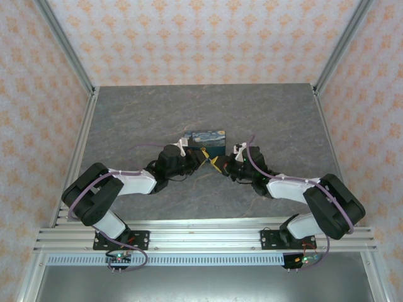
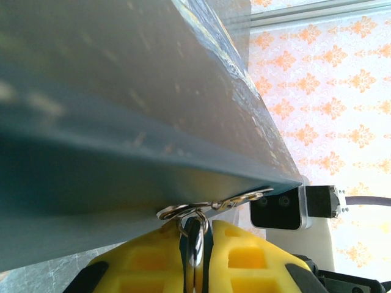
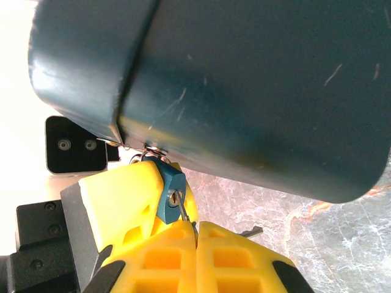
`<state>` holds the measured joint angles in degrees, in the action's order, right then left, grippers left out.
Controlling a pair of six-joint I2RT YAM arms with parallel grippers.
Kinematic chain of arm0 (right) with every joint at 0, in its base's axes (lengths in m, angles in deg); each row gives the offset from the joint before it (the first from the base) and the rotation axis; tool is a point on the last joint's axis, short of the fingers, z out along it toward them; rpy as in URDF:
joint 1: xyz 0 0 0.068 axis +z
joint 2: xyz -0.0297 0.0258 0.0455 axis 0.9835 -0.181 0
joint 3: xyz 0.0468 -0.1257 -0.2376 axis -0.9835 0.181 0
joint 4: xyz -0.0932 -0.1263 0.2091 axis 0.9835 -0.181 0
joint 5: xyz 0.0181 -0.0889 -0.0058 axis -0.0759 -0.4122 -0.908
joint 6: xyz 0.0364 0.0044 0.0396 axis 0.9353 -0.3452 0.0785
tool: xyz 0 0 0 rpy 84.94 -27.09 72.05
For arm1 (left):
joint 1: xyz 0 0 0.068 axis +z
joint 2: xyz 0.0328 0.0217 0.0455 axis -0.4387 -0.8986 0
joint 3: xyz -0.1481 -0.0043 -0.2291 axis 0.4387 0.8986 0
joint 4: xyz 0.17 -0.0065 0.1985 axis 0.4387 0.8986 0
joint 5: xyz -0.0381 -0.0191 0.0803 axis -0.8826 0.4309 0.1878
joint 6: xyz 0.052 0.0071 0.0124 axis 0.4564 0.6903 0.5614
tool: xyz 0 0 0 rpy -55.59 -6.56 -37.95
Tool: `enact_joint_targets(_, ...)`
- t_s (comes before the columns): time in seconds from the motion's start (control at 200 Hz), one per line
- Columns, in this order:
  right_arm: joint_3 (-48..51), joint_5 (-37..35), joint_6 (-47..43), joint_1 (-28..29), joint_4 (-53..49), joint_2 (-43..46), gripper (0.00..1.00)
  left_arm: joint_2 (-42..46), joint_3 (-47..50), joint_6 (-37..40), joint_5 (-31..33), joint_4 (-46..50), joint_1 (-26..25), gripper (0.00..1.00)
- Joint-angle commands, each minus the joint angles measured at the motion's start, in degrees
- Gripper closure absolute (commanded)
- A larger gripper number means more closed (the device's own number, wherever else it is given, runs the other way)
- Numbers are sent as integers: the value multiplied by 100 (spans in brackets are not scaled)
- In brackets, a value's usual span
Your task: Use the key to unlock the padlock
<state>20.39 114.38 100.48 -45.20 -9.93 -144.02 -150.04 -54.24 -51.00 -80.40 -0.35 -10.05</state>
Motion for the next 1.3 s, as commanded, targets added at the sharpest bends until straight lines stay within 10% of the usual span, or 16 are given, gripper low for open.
enact_joint_targets(0.0, -286, 286, -400, -87, 230, 0, 100, 313, -201, -112, -576, -173, -75, 100)
enact_joint_targets(1.291, -479, 951, -161, -509, 733, -678, 100, 146, -105, -431, -967, -703, -40, 100)
